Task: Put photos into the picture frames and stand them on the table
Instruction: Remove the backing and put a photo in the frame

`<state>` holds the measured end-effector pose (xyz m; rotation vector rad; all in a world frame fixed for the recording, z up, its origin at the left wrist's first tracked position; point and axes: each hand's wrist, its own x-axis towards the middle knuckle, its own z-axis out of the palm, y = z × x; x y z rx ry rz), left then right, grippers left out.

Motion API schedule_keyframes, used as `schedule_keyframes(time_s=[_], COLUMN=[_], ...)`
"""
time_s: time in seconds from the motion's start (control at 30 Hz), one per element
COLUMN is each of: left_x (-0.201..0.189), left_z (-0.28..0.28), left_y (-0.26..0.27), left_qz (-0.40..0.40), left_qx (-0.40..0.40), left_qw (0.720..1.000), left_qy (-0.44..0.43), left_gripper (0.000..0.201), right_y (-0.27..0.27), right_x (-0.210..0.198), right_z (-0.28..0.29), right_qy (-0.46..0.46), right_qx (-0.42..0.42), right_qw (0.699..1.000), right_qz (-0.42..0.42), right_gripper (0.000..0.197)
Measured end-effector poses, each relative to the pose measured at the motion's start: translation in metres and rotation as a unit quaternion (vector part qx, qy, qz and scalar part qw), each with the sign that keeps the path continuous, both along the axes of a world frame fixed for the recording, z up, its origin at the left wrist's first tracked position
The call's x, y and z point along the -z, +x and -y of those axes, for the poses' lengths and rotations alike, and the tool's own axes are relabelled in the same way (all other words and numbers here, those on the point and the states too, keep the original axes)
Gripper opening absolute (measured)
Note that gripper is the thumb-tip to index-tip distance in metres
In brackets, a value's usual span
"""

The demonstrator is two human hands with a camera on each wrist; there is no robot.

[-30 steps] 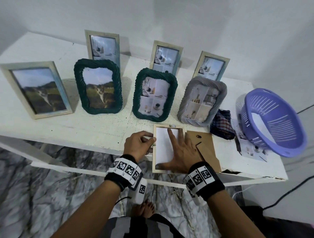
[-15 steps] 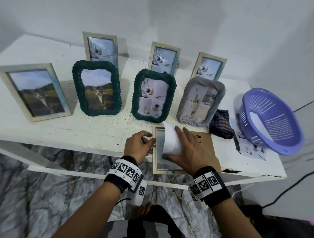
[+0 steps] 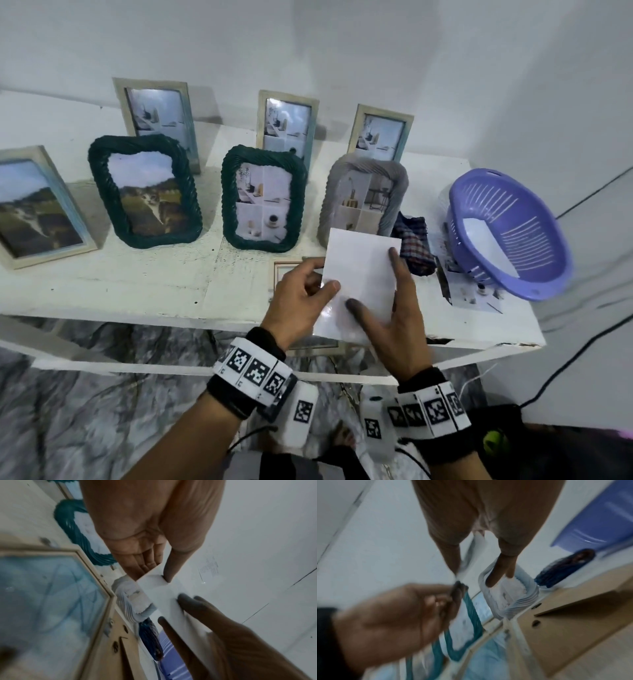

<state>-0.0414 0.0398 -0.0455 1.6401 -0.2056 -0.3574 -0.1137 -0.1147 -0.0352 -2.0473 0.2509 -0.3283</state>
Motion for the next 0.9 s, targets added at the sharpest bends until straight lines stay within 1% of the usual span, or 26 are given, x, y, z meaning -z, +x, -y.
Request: schedule_keyframes(time_s=[0.03, 0.07, 0.1, 0.13, 0.2, 0.27, 0.3, 0.33, 0.37, 0.4, 0.43, 0.47, 0.57, 0.6, 0.63, 0.67, 0.7, 0.73, 0.77, 0.8, 0.83, 0.9], left_x=[-0.002, -0.003, -0.003, -0.002, -0.004, -0.007, -0.009, -0.011, -0.013, -0.015, -0.015, -0.016, -0.008, -0.004, -0.001, 0.002, 0.005, 0.009, 0.012, 0.015, 0.018, 0.021], left_z=[0.008, 0.019, 0.03, 0.042, 0.065, 0.091, 0.105, 0.115, 0.126, 0.139, 0.149, 0.158, 0.175, 0.179, 0.184, 0.186, 0.189, 0.192, 0.194, 0.198, 0.2, 0.207], left_y=[-0.001, -0.002, -0.003, -0.004, -0.01, -0.017, -0.021, -0.025, -0.029, -0.033, -0.036, -0.039, -0.041, -0.041, -0.04, -0.039, -0.036, -0.034, -0.032, -0.029, -0.026, -0.022], left_qz=[-0.011, -0.02, -0.02, -0.009, 0.05, 0.115, 0.122, 0.102, 0.064, 0.022, -0.006, -0.014, 0.011, 0.006, -0.003, -0.006, -0.005, -0.006, -0.01, -0.014, -0.019, -0.032], left_qx=[-0.009, -0.018, -0.029, -0.04, -0.064, -0.068, -0.052, -0.022, 0.007, 0.022, 0.025, 0.017, -0.048, -0.066, -0.079, -0.089, -0.1, -0.11, -0.121, -0.134, -0.148, -0.162], left_qw=[1.0, 1.0, 0.999, 0.999, 0.991, 0.981, 0.983, 0.99, 0.996, 0.999, 0.999, 0.999, 0.999, 0.998, 0.997, 0.996, 0.994, 0.992, 0.99, 0.988, 0.985, 0.981], left_qy=[-0.013, -0.015, -0.005, 0.026, 0.108, 0.138, 0.126, 0.097, 0.055, 0.014, -0.02, -0.04, -0.02, -0.009, 0.004, 0.021, 0.043, 0.06, 0.073, 0.081, 0.089, 0.1], left_gripper=[0.034, 0.036, 0.037, 0.039, 0.039, 0.027, 0.02, 0.019, 0.026, 0.032, 0.034, 0.032, 0.026, 0.027, 0.028, 0.027, 0.026, 0.024, 0.021, 0.018, 0.016, 0.012], right_y=[-0.004, -0.008, -0.012, -0.015, -0.019, -0.023, -0.025, -0.027, -0.028, -0.03, -0.03, -0.03, -0.025, -0.024, -0.023, -0.022, -0.02, -0.018, -0.017, -0.016, -0.016, -0.016], right_x=[-0.002, -0.004, -0.007, -0.008, -0.009, -0.009, -0.01, -0.011, -0.013, -0.015, -0.017, -0.019, -0.018, -0.018, -0.016, -0.013, -0.011, -0.008, -0.006, -0.003, -0.001, 0.002], right_z=[0.009, 0.018, 0.027, 0.039, 0.057, 0.079, 0.09, 0.097, 0.105, 0.113, 0.119, 0.127, 0.151, 0.159, 0.171, 0.183, 0.196, 0.21, 0.222, 0.233, 0.24, 0.251], right_qy=[0.115, 0.216, 0.281, 0.31, 0.322, 0.306, 0.289, 0.27, 0.254, 0.241, 0.224, 0.199, 0.099, 0.044, -0.035, -0.13, -0.23, -0.312, -0.37, -0.404, -0.418, -0.421], right_qx=[0.021, 0.045, 0.069, 0.087, 0.098, 0.1, 0.094, 0.081, 0.058, 0.03, 0.005, -0.014, -0.046, -0.043, -0.025, -0.002, 0.016, 0.029, 0.039, 0.042, 0.036, 0.016], right_qw=[0.993, 0.975, 0.957, 0.946, 0.941, 0.945, 0.951, 0.958, 0.965, 0.969, 0.974, 0.979, 0.994, 0.997, 0.996, 0.987, 0.968, 0.946, 0.927, 0.913, 0.908, 0.907], right_qz=[0.019, 0.026, 0.031, 0.035, 0.043, 0.055, 0.054, 0.046, 0.04, 0.039, 0.04, 0.039, 0.032, 0.046, 0.073, 0.094, 0.101, 0.084, 0.051, 0.018, -0.003, 0.004], right_gripper=[0.083, 0.08, 0.077, 0.074, 0.068, 0.065, 0.064, 0.062, 0.059, 0.057, 0.053, 0.048, 0.037, 0.034, 0.033, 0.035, 0.037, 0.041, 0.046, 0.048, 0.047, 0.036])
